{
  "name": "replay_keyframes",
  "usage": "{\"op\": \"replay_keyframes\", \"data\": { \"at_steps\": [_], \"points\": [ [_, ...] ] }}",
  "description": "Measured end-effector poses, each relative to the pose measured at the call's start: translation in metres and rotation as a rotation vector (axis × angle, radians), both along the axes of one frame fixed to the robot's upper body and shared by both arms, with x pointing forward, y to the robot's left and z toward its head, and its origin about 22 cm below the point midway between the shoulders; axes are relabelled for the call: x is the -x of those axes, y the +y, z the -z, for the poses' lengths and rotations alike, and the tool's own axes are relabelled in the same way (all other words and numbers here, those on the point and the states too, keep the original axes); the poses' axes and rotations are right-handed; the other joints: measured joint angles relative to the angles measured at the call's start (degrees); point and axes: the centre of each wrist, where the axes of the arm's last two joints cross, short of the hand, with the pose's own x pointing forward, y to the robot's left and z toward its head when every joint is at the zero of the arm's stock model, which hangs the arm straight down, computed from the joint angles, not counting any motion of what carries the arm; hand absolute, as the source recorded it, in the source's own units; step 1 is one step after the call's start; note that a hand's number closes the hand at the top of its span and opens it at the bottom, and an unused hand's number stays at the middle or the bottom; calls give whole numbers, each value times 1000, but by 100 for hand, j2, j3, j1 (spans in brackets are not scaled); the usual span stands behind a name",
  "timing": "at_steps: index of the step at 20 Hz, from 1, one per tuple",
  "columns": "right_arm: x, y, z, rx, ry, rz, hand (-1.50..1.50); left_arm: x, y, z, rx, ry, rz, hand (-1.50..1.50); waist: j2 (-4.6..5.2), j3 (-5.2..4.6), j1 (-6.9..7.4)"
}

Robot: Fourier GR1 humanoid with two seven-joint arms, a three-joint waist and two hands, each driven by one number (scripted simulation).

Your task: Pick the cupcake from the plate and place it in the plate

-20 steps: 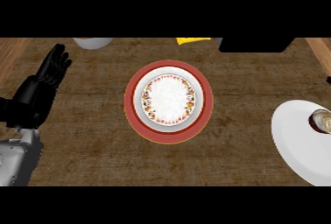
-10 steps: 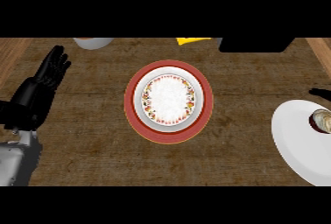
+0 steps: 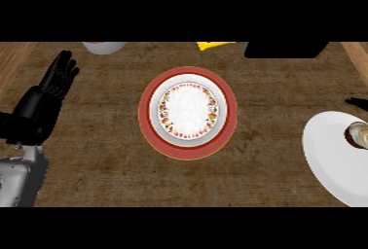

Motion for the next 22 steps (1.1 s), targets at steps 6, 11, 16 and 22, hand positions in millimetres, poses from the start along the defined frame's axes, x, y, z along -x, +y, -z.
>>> {"op": "replay_keyframes", "data": {
  "at_steps": [6,11,16,22],
  "points": [
    [-5,-6,24,9,36,13,-150,1,0,2,6,2,2,0,-4,-2,-13],
    [-8,-15,44,15,80,10,-150,-4,0,1,3,8,1,0,0,0,-10],
    [-4,-18,68,41,100,24,-150,-6,0,-2,6,3,2,0,-2,-1,-18],
    [-6,-22,83,32,19,-3,150,1,1,4,3,-2,2,0,-7,-18,7]
  ]
}}
